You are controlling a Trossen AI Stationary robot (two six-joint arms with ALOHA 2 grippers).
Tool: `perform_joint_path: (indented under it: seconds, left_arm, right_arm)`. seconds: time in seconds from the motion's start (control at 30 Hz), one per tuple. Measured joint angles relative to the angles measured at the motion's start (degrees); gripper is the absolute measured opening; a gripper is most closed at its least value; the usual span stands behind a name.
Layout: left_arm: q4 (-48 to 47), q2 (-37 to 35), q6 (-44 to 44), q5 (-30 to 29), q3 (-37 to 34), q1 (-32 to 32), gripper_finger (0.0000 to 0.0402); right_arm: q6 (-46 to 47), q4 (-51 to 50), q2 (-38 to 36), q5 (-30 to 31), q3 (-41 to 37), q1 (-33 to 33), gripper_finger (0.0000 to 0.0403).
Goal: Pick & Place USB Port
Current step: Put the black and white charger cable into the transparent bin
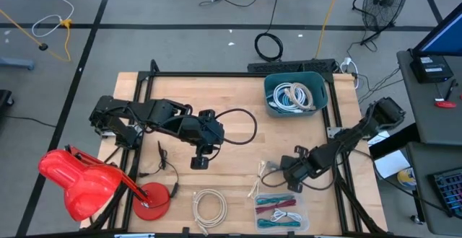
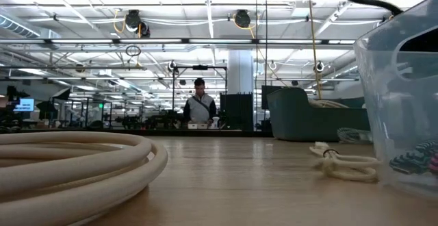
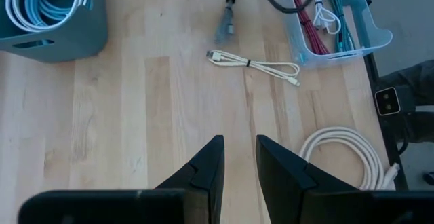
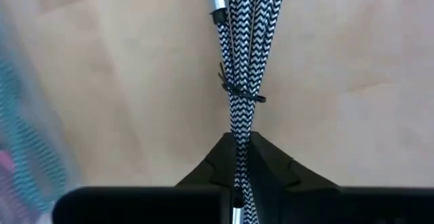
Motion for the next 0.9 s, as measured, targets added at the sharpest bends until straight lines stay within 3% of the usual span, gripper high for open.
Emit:
perform_joint_path:
  seconds: [0.27, 0.47, 0.73, 0.9]
  left_arm:
    - [0.04, 0.0, 0.6, 0.0, 0.0, 0.0, 0.0088]
    - [0.07, 0.0, 0.79, -0.17, 0.0, 0.07, 0.0088]
    - [0.55, 0.0, -1.2, -1.27, -0.02, 0.48, 0.0088]
    - [2.7, 0.0, -5.33, -2.22, -0.02, 0.48, 0.0088]
  right_arm:
    - [-0.7, -0.99, -8.79, 1.97, 1.02, -6.3, 0.0008]
    - [-4.94, -0.72, -11.92, 0.76, 9.42, -8.57, 0.0008]
    - [-7.08, -5.96, -8.08, -1.23, 25.78, -3.18, 0.0008]
    - [-6.98, -10.08, -3.98, -1.17, 31.02, 2.54, 0.0008]
